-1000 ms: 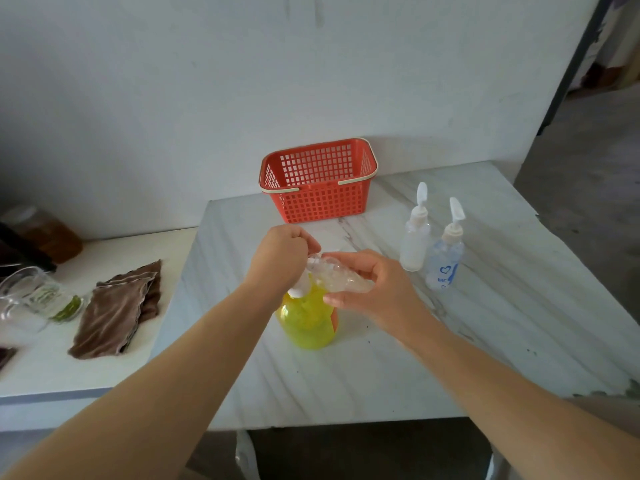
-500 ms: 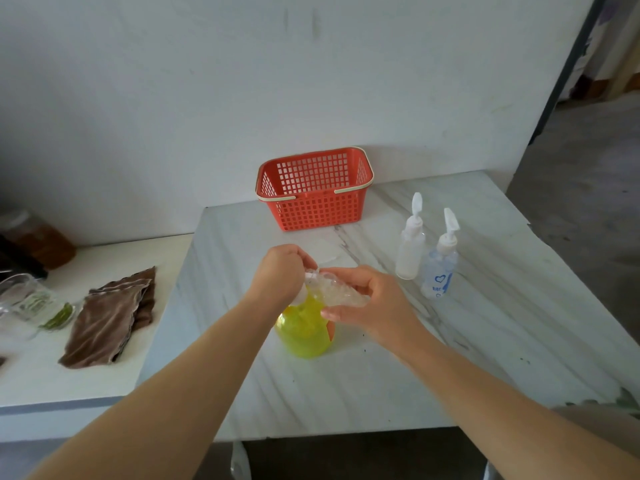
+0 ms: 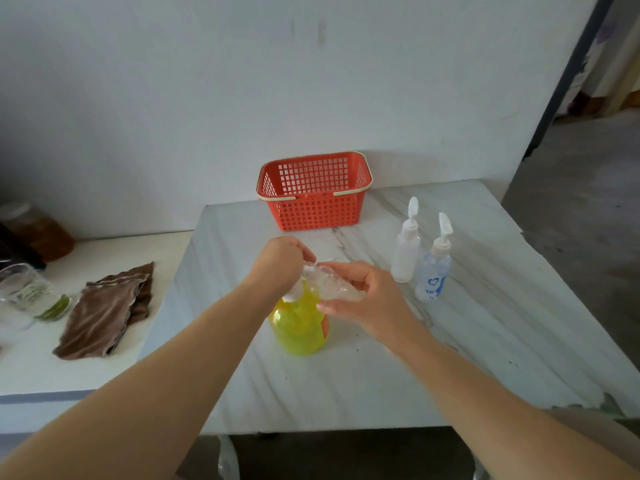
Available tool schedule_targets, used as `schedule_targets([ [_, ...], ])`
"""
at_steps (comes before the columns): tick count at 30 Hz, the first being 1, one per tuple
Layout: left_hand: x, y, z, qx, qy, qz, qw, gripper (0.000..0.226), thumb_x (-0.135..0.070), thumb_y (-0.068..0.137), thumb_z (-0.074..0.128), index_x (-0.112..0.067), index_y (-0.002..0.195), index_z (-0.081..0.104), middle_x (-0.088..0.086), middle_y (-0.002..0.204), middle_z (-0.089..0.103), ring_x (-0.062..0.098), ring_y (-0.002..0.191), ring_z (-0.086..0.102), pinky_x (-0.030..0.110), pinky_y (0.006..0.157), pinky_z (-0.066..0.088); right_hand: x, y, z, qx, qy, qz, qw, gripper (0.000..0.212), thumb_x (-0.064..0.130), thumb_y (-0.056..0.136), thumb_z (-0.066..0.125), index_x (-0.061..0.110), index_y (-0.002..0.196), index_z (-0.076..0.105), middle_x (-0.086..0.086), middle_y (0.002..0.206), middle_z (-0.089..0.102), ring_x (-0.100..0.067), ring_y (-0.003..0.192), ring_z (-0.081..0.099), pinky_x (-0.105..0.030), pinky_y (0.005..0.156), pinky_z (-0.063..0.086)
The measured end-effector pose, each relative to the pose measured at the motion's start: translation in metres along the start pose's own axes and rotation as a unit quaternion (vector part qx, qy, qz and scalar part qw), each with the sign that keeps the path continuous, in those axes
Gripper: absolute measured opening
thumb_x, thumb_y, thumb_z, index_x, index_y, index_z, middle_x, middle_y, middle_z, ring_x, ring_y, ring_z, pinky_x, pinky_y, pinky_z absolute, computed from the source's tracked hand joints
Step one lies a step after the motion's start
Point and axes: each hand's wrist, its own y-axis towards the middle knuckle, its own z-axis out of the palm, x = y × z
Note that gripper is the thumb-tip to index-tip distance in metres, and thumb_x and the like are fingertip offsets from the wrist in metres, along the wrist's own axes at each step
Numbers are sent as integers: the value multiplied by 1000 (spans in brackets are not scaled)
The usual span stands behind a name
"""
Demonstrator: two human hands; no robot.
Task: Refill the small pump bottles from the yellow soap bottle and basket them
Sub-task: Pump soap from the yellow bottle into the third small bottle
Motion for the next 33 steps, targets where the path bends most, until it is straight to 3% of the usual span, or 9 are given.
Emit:
schedule_targets([
  [5,14,7,3,-12,-8,0,1000,38,6,84,32,-13,74,63,15,102,67,25,80,56,32,74,45,-3,-1,2,-3,-4,7,1000,53,3,63,85,39,98,68,3,101,67,9,85,60,-5,75,41],
  [11,9,4,2,-4,-10,1,1000,38,6,87,31,-8,88,67,11,102,64,25,87,56,31,76,44,0,-1,1,1,3,6,1000,53,1,63,85,39,96,67,6,99,67,10,84,61,-5,75,43],
  [13,5,3,-1,-2,-3,3,1000,37,4,90,33,-6,97,68,5,97,61,20,79,55,29,67,43,2,0,2,3,8,0,1000,52,8,60,87,40,97,68,3,103,69,5,88,63,-8,77,45],
  [15,4,2,-4,1,-13,4,1000,34,2,90,35,-10,92,67,0,86,58,11,66,48,25,54,36,2,1,2,4,11,-5,1000,49,16,58,84,41,97,69,1,106,69,0,92,64,-11,79,47],
  [20,6,3,-5,5,-23,-1,1000,33,0,88,35,-16,81,62,2,91,60,10,66,47,25,51,32,-1,2,4,2,9,0,1000,48,25,54,82,39,99,70,-1,107,69,-5,95,65,-16,82,49],
  [23,6,7,-1,1,-14,0,1000,36,3,87,33,-16,80,62,6,98,63,18,74,53,26,57,39,-3,3,3,4,13,3,1000,51,24,54,82,35,103,71,-2,107,69,-7,96,66,-18,84,50],
  [26,11,8,3,-6,-30,7,1000,37,4,84,32,-14,79,64,12,102,67,27,87,59,34,77,48,-4,2,0,5,10,10,1000,51,16,57,87,37,101,71,1,105,69,-2,93,65,-13,81,47],
  [30,19,10,4,-10,-36,12,999,38,3,84,31,-13,78,65,14,99,68,26,78,56,31,71,44,-2,2,0,6,1,8,1000,54,3,62,86,42,95,68,3,101,68,7,86,62,-6,75,43],
  [33,19,10,5,-15,-40,9,999,38,3,84,31,-13,78,65,14,98,68,25,77,55,30,71,43,-3,2,2,0,3,7,1000,50,16,55,86,44,93,69,5,101,69,5,87,63,-7,75,43],
])
